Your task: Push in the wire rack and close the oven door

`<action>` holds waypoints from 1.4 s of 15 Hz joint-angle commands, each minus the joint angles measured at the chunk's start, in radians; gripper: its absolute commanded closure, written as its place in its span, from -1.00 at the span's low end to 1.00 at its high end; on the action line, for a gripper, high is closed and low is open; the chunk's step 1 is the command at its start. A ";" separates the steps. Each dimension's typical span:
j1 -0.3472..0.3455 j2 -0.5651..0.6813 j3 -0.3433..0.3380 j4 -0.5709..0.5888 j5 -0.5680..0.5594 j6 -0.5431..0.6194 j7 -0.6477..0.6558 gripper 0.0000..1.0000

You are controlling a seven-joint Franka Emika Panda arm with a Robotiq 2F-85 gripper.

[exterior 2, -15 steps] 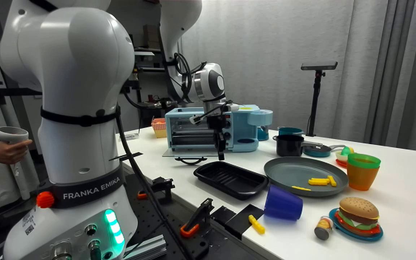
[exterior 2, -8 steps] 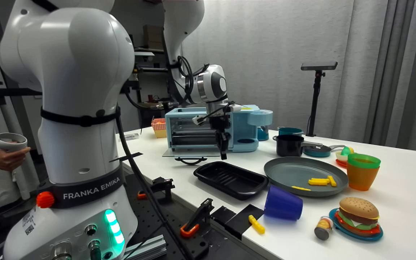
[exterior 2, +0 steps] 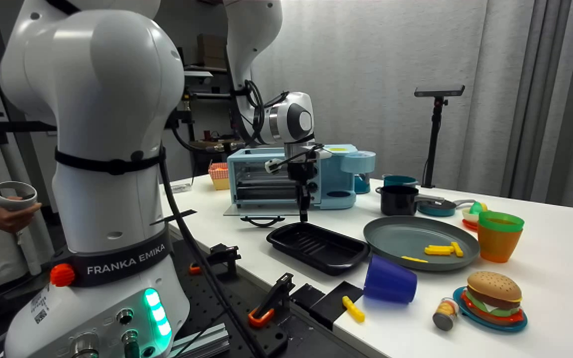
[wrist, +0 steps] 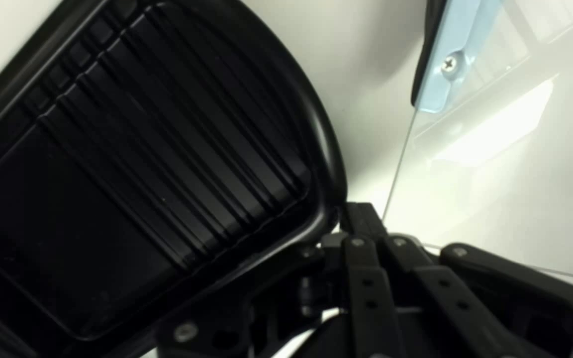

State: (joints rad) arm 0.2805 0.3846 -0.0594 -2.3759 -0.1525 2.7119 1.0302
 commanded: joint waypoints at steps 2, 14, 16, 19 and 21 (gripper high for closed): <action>-0.047 0.019 0.063 0.011 0.131 0.028 -0.067 1.00; -0.109 -0.132 0.123 -0.111 0.385 0.046 -0.182 1.00; -0.111 -0.187 0.130 -0.157 0.420 0.066 -0.186 1.00; -0.109 -0.265 0.138 -0.216 0.450 0.091 -0.183 1.00; -0.110 -0.314 0.143 -0.251 0.464 0.103 -0.182 1.00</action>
State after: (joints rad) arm 0.1902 0.1781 0.0598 -2.5414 0.2664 2.7859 0.8707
